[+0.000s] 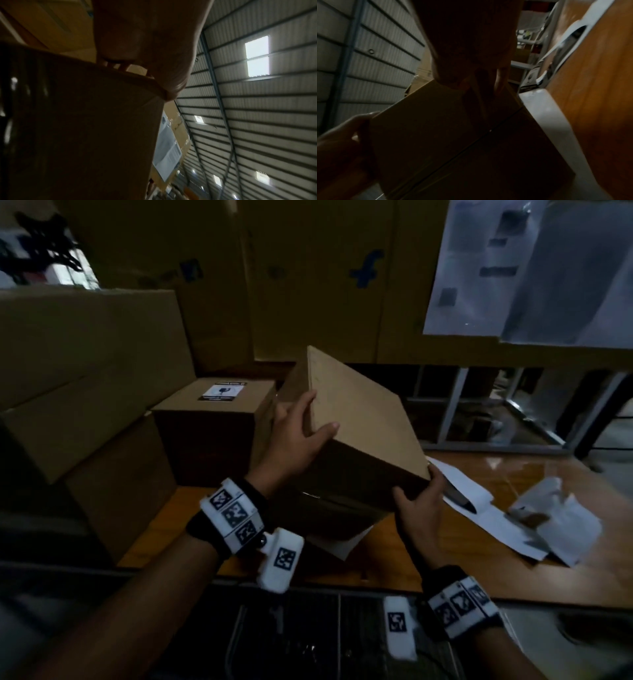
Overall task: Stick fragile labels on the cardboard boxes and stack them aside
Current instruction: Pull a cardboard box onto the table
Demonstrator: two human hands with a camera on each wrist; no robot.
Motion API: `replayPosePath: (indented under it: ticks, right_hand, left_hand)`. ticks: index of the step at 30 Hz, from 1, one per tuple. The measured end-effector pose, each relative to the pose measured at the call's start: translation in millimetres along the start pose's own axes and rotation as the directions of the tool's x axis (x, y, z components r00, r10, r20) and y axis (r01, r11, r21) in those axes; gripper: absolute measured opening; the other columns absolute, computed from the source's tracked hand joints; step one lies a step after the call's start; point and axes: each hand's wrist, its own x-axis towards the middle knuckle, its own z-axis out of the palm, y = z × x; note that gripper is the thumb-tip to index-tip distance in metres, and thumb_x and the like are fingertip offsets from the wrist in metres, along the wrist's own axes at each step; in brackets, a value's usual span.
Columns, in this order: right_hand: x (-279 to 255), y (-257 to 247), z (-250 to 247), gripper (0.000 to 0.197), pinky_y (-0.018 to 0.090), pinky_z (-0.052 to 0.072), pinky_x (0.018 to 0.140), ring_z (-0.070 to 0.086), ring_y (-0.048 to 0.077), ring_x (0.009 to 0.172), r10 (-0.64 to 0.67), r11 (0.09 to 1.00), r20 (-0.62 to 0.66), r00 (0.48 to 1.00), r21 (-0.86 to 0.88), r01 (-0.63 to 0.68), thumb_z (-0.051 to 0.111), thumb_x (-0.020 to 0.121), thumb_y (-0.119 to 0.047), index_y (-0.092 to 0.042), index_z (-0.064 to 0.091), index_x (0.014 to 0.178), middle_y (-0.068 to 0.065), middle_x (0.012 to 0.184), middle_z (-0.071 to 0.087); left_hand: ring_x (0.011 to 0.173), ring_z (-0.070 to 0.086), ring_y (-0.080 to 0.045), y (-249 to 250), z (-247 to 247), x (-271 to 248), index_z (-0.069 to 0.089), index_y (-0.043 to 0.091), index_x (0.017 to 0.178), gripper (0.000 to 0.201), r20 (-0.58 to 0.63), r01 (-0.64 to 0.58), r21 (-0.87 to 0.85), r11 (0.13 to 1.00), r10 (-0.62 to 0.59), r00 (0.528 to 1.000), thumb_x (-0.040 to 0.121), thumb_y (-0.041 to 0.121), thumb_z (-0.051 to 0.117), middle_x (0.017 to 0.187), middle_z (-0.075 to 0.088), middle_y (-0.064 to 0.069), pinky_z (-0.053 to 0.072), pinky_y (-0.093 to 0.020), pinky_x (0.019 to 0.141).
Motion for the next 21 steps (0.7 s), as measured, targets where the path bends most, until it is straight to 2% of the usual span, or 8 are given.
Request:
replayPosePath:
  ticks: [2, 3, 6, 11, 13, 16, 18, 21]
  right_hand:
    - [-5.5, 12.0, 0.9, 0.087, 0.051, 0.047, 0.101, 0.049, 0.031, 0.124, 0.063, 0.998, -0.005, 0.998, 0.008, -0.063, 0.066, 0.072, -0.037, -0.025, 0.024, 0.147, 0.012, 0.141, 0.044]
    - [-7.2, 16.8, 0.1, 0.085, 0.052, 0.047, 0.101, 0.049, 0.031, 0.125, 0.082, 0.997, -0.014, 0.997, -0.008, -0.082, 0.067, 0.074, -0.033, -0.023, 0.025, 0.147, 0.013, 0.141, 0.045]
    - [-7.3, 27.3, -8.0, 0.078, 0.045, 0.047, 0.101, 0.048, 0.03, 0.127, 0.089, 0.993, -0.064, 0.994, -0.071, -0.093, 0.069, 0.082, -0.018, -0.019, 0.027, 0.149, 0.014, 0.141, 0.046]
    - [14.0, 27.2, -46.2, 0.075, 0.042, 0.044, 0.096, 0.048, 0.032, 0.125, 0.029, 0.971, -0.162, 0.986, -0.228, -0.066, 0.067, 0.085, -0.018, -0.018, 0.028, 0.15, 0.017, 0.139, 0.046]
    - [26.5, 26.1, -65.9, 0.075, 0.041, 0.044, 0.097, 0.048, 0.031, 0.126, 0.005, 0.957, -0.185, 0.983, -0.285, -0.059, 0.066, 0.084, -0.018, -0.02, 0.028, 0.149, 0.016, 0.14, 0.047]
    - [44.9, 28.2, -96.0, 0.074, 0.04, 0.044, 0.098, 0.047, 0.032, 0.126, -0.031, 0.93, -0.189, 0.982, -0.364, -0.04, 0.067, 0.082, -0.016, -0.02, 0.032, 0.147, 0.016, 0.141, 0.046]
    - [55.9, 29.1, -112.9, 0.074, 0.042, 0.046, 0.096, 0.048, 0.034, 0.122, -0.019, 0.912, -0.175, 0.984, -0.406, -0.055, 0.067, 0.081, -0.018, -0.024, 0.032, 0.146, 0.017, 0.138, 0.046]
    - [65.9, 27.7, -132.3, 0.072, 0.043, 0.046, 0.095, 0.048, 0.034, 0.121, -0.038, 0.897, -0.15, 0.988, -0.441, -0.032, 0.067, 0.08, -0.02, -0.026, 0.034, 0.144, 0.017, 0.135, 0.047]
  left_hand:
    - [0.134, 0.03, -0.028, -1.4, 20.2, 6.3, 0.027, 0.036, 0.15, 0.068, 0.045, 0.007, 0.037, 0.999, -0.009, 0.999, 0.091, 0.049, 0.059, 0.144, 0.021, -0.003, 0.039, -0.046, 0.107]
    - [0.133, 0.032, -0.029, -4.0, 28.6, 10.6, 0.027, 0.036, 0.15, 0.068, 0.07, 0.014, 0.023, 1.0, -0.016, 0.997, 0.09, 0.051, 0.056, 0.142, 0.022, -0.001, 0.04, -0.048, 0.107]
    - [0.129, 0.038, -0.029, -9.6, 44.8, 26.1, 0.03, 0.032, 0.149, 0.063, 0.099, 0.005, -0.026, 1.0, -0.002, 0.995, 0.092, 0.049, 0.052, 0.138, 0.026, 0.0, 0.041, -0.05, 0.106]
    - [0.126, 0.041, -0.029, -14.0, 74.2, 38.8, 0.033, 0.032, 0.146, 0.054, 0.142, 0.057, -0.142, 0.988, -0.037, 0.989, 0.096, 0.043, 0.05, 0.141, 0.028, -0.008, 0.042, -0.047, 0.105]
    - [0.124, 0.042, -0.027, -18.1, 94.6, 36.1, 0.033, 0.031, 0.146, 0.054, 0.157, 0.069, -0.188, 0.98, -0.039, 0.987, 0.096, 0.043, 0.049, 0.142, 0.029, -0.01, 0.041, -0.039, 0.103]
    - [0.131, 0.035, -0.025, -23.4, 126.6, 23.0, 0.031, 0.025, 0.148, 0.051, 0.212, 0.145, -0.229, 0.963, -0.096, 0.973, 0.1, 0.03, 0.047, 0.146, 0.028, -0.012, 0.029, -0.027, 0.1]
    - [0.134, 0.034, -0.026, -27.0, 144.7, 12.9, 0.031, 0.026, 0.148, 0.051, 0.273, 0.193, -0.28, 0.94, -0.115, 0.955, 0.1, 0.027, 0.048, 0.148, 0.028, -0.011, 0.03, -0.031, 0.107]
    - [0.136, 0.037, -0.025, -24.2, 156.7, 9.0, 0.034, 0.03, 0.148, 0.054, 0.296, 0.211, -0.35, 0.913, -0.106, 0.949, 0.097, 0.036, 0.05, 0.151, 0.031, -0.009, 0.034, -0.046, 0.113]
